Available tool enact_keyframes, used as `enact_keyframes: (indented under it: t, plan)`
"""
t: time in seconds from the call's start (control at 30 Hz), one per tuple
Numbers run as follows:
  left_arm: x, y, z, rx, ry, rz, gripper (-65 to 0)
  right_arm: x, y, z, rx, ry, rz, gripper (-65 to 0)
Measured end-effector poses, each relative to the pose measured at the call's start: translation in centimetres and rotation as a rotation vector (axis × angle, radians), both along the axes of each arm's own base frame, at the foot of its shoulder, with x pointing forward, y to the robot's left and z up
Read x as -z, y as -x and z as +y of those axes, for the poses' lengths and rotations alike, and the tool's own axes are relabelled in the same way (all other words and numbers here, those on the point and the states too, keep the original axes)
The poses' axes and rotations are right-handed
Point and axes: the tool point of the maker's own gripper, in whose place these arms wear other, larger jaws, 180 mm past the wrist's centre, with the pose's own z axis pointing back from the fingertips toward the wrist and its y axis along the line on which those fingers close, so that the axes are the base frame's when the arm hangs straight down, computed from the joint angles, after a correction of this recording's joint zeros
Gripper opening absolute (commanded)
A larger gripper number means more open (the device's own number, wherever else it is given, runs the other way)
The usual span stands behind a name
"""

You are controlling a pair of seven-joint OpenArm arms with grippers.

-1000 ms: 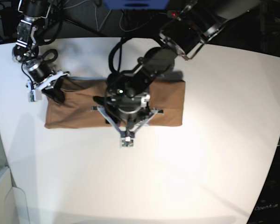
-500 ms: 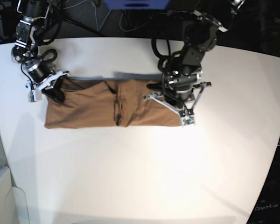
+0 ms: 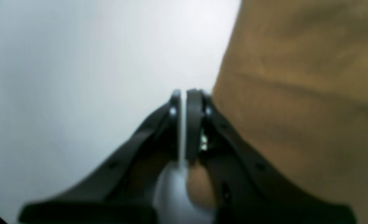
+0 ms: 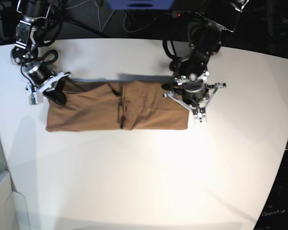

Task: Fold the T-shirt properly
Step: 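Lay the strip end down at the middle and hold it with the left gripper, then open the right gripper and release the other strip end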

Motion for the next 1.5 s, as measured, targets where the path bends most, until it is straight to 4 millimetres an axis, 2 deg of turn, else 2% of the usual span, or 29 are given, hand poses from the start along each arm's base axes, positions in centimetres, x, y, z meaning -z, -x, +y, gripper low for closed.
enact_keyframes:
  t: [0.27,0.43,0.6,0.73,0.83,0.97,1.1,1.3,1.5]
  plan:
    - [0.4,-0.9,0.8,-0.004,-0.04,-0.008,-62.3,-1.1,1.9,0.0,-0.066,0.122,0.032,-63.3]
    - [0.4,-1.0,0.9,-0.002,-0.047,-0.01,-62.3,-1.7,2.8,0.3,-0.098,0.17,0.042,-54.0]
    - [0.4,-0.9,0.9,-0.001,-0.048,-0.013,-62.3,-4.3,1.6,0.6,-0.112,0.205,-0.034,-51.9]
    - [0.4,-0.8,0.8,-0.001,-0.046,-0.014,-62.3,-6.0,1.7,0.8,-0.131,0.235,-0.071,-50.9]
    - [0.4,-0.7,0.8,0.0,-0.049,-0.011,-62.3,-6.8,1.6,-0.3,-0.09,0.244,-0.091,-44.5]
    - [0.4,-0.7,0.9,0.0,-0.049,-0.011,-62.3,-6.1,2.4,-3.0,-0.005,0.275,-0.011,-31.9]
    - [0.4,-0.7,0.9,0.0,-0.049,-0.012,-62.3,-6.4,2.1,-5.0,0.085,0.278,0.01,-27.4]
    - [0.4,-0.8,0.8,0.0,-0.048,-0.012,-62.3,-5.1,2.9,-4.9,0.111,0.264,0.09,-26.3]
    - [0.4,-0.7,0.8,0.0,-0.048,-0.012,-62.3,-4.7,2.8,-3.7,0.11,0.229,0.087,-26.3]
